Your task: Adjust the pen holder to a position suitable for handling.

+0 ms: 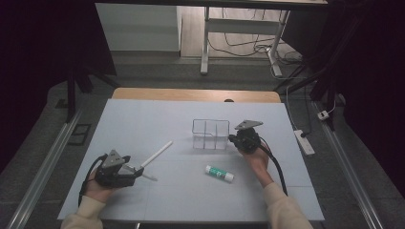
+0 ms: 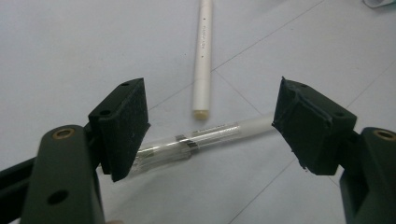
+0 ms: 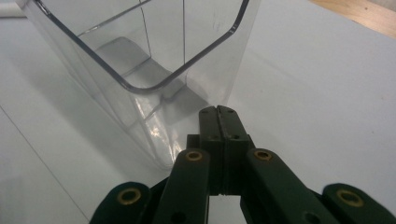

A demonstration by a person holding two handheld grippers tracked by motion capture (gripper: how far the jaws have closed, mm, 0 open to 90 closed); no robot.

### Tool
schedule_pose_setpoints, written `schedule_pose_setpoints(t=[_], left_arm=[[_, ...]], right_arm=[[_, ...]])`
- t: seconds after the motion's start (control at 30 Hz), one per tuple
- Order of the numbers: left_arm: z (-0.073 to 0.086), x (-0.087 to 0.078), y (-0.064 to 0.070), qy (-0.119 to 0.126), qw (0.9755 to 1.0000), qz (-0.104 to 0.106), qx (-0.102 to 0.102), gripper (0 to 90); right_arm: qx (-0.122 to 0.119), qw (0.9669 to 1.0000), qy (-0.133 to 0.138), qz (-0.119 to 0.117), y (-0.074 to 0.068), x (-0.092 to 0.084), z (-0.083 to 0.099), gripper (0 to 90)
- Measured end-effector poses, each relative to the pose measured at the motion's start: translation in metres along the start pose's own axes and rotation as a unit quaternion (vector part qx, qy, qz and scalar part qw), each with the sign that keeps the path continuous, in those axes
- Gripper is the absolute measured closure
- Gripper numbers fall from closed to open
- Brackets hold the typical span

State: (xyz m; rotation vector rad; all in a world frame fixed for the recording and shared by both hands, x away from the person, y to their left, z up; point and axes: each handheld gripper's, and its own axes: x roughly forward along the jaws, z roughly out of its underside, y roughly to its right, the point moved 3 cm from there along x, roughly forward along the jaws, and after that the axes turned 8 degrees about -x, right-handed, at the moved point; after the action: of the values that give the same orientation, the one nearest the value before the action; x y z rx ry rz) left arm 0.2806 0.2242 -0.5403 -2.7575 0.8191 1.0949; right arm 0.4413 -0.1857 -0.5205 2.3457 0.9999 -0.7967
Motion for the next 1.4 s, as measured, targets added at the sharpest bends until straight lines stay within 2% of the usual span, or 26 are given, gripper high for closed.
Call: schedule_pose_setpoints(t=[0.7, 1.03, 1.23, 1.4], left_arm=[[0.001, 0.000, 0.000, -0.003, 1.0000, 0.000, 0.001, 26.4], [0.001, 0.000, 0.000, -0.004, 1.0000, 0.000, 0.003, 26.4], [0.001, 0.000, -0.001, -0.003, 1.0000, 0.001, 0.001, 26.4], [0.001, 0.001, -0.001, -0.003, 1.0000, 0.002, 0.002, 26.4]], right_arm=[[-0.019, 0.9997, 0.004, -0.017, -0.019, 0.020, -0.016, 89.2], [-0.022, 0.9996, 0.008, -0.019, -0.021, 0.024, -0.021, 89.2], [-0.027, 0.9995, 0.009, -0.015, -0.020, 0.015, -0.020, 89.2], [-0.029, 0.9995, 0.009, -0.013, -0.018, 0.001, -0.010, 89.2]])
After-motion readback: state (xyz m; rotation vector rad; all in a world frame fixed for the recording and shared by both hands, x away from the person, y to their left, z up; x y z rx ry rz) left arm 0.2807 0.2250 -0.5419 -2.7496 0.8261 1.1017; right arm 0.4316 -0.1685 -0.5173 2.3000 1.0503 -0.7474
